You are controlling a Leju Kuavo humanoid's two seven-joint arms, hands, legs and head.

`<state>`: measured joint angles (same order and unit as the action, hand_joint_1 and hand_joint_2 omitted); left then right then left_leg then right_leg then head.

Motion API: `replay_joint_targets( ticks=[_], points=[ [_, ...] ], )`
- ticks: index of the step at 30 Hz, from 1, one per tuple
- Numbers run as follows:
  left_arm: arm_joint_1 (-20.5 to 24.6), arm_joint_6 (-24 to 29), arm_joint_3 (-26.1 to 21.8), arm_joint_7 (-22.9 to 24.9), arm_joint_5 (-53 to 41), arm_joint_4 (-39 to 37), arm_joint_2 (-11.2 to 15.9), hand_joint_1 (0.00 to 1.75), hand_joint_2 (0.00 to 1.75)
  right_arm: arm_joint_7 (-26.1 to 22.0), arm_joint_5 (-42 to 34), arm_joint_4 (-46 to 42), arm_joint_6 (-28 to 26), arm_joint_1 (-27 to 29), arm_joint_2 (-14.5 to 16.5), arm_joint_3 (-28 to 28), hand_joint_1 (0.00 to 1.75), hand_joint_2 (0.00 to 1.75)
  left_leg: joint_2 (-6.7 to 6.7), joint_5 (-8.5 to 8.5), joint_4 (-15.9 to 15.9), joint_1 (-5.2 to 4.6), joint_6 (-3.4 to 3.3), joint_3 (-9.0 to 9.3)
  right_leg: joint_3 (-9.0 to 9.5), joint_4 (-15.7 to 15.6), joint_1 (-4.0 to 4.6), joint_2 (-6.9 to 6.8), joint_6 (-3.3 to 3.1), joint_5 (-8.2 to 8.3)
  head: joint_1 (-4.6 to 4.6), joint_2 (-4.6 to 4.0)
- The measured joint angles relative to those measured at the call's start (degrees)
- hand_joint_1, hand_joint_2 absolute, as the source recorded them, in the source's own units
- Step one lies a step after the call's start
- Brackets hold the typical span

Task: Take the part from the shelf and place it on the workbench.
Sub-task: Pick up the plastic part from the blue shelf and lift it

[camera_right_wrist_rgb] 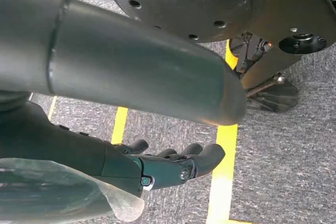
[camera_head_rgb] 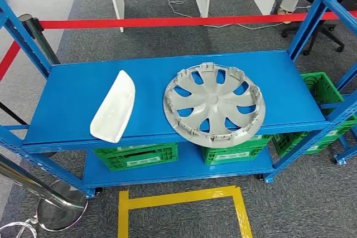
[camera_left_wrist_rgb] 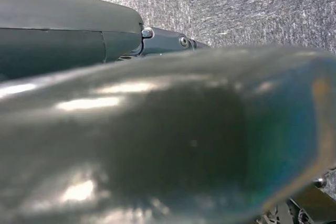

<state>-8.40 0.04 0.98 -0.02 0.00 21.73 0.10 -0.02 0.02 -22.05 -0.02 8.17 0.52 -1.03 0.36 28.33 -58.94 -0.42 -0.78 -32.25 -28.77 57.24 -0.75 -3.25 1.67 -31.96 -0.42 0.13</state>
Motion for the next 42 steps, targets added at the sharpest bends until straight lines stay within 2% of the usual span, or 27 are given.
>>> replay_joint_targets(
  ticks=[5,6,9,10,12,13,16,17,36,42],
  points=[
    [0.0,0.0,0.0,0.0,0.0,0.0,0.0,0.00,0.00,0.0,0.0,0.0,0.0,0.0,0.0,0.0,0.00,0.00,0.00,0.00,0.0,0.00,0.00,0.00,0.00,0.0,0.00,0.00,0.00,0.00,0.00,0.00],
    [0.0,0.0,0.0,0.0,0.0,0.0,0.0,0.00,0.00,0.0,0.0,0.0,0.0,0.0,0.0,0.0,0.00,0.44,0.00,0.00,0.0,0.00,0.00,0.00,0.00,0.0,0.00,0.00,0.00,0.00,0.00,0.00],
    [0.0,0.0,0.0,0.0,0.0,0.0,0.0,0.00,1.31,0.0,0.0,0.0,0.0,0.0,0.0,0.0,0.00,1.75,0.00,0.00,0.0,0.00,0.00,0.00,0.00,0.0,0.00,0.00,0.00,0.00,0.00,0.00],
    [0.0,0.0,0.0,0.0,0.0,0.0,0.0,0.00,1.75,0.0,0.0,0.0,0.0,0.0,0.0,0.0,0.00,1.75,0.00,0.00,0.0,0.00,0.00,0.00,0.00,0.0,0.00,0.00,0.00,0.00,0.00,0.00],
    [0.0,0.1,0.2,0.0,0.4,0.1,0.0,0.00,1.75,0.0,-0.5,0.0,0.0,-0.1,0.0,0.5,0.00,1.75,0.00,0.00,0.0,0.00,0.00,0.00,0.00,0.0,0.00,0.00,0.00,0.00,0.00,0.00],
    [0.0,0.1,0.5,0.0,0.9,0.2,0.0,0.00,1.75,0.0,-1.1,0.0,-0.1,-0.1,0.0,1.1,0.00,1.31,0.00,0.00,0.0,0.00,0.00,0.00,0.00,0.0,0.00,0.00,0.00,0.00,0.00,0.00],
    [0.1,0.5,1.9,-0.5,3.8,0.6,0.1,0.00,0.44,-0.1,-4.4,0.0,-0.4,-0.5,-0.1,3.9,0.00,0.00,0.00,0.00,0.0,0.00,0.00,0.01,0.00,0.0,0.00,0.00,0.00,0.00,0.00,0.00],
    [0.1,0.7,2.5,-0.7,4.8,0.7,0.1,0.00,0.00,-0.1,-5.6,0.0,-0.5,-0.6,-0.2,4.9,0.00,0.00,0.00,0.00,0.0,0.00,0.00,0.01,0.00,0.0,0.00,0.00,0.00,0.00,0.00,0.00],
    [1.7,5.5,18.7,-5.3,25.2,8.3,3.4,0.00,0.00,-2.0,-29.8,0.0,-1.2,-3.8,-1.7,24.3,0.00,0.00,0.00,0.00,0.0,0.00,0.00,0.03,0.02,0.0,0.00,0.01,0.00,0.00,-0.01,0.00],
    [1.7,8.1,21.7,-6.2,27.0,12.2,4.5,0.00,0.00,-2.4,-34.3,0.0,-1.5,-4.3,-2.0,28.1,0.00,0.00,0.01,0.00,0.0,0.00,0.00,0.03,0.03,0.0,0.00,0.01,0.00,0.00,0.01,0.00]
  ],
)
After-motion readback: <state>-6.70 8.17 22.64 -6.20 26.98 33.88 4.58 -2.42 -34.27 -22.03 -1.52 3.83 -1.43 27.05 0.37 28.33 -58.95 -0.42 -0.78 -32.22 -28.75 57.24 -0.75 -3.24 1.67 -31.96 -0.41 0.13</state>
